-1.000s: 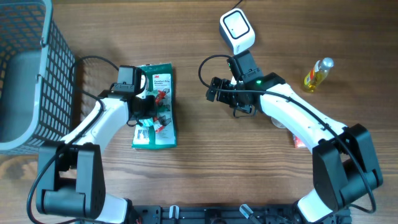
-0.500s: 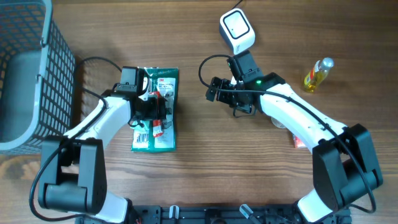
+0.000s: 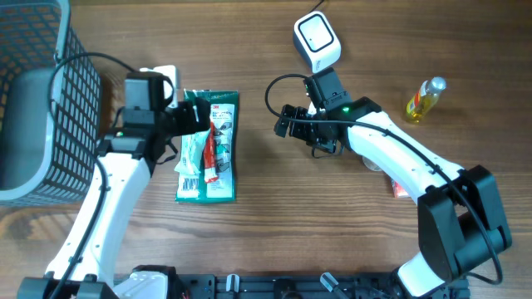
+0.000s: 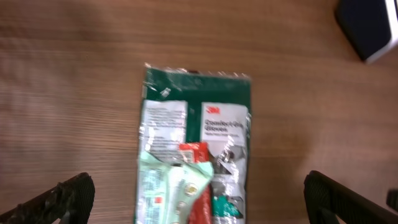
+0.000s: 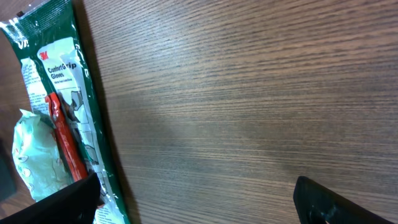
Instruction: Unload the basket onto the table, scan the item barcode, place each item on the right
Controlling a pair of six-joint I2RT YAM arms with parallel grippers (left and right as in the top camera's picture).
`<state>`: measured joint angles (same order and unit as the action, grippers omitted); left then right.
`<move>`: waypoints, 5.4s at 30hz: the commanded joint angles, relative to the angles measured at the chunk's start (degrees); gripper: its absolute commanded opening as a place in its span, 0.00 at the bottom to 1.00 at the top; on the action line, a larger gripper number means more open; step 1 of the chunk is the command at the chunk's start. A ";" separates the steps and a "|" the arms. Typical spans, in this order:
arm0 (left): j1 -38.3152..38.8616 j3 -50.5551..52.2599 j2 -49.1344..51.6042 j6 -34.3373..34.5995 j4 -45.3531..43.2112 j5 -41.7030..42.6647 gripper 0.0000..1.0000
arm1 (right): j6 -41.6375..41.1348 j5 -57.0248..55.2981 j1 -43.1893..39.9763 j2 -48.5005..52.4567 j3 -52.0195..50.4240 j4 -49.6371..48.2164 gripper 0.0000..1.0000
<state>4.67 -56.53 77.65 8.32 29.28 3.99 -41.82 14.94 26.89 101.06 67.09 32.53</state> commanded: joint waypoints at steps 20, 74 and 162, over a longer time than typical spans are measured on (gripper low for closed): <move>-18.08 -0.79 0.07 8.66 5.70 -2.47 1.00 | 8.92 9.18 1.62 0.85 -0.04 1.97 0.99; -18.03 -0.79 0.37 8.68 5.70 -2.58 1.00 | 5.60 -4.00 25.40 17.00 -0.04 -32.79 0.36; -18.01 -0.81 0.37 8.81 3.08 -0.15 1.00 | 38.95 29.70 9.68 -4.04 -2.16 -8.24 0.04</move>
<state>-13.19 -56.53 77.73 16.29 32.62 1.96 -3.81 28.27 38.98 102.13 64.25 24.40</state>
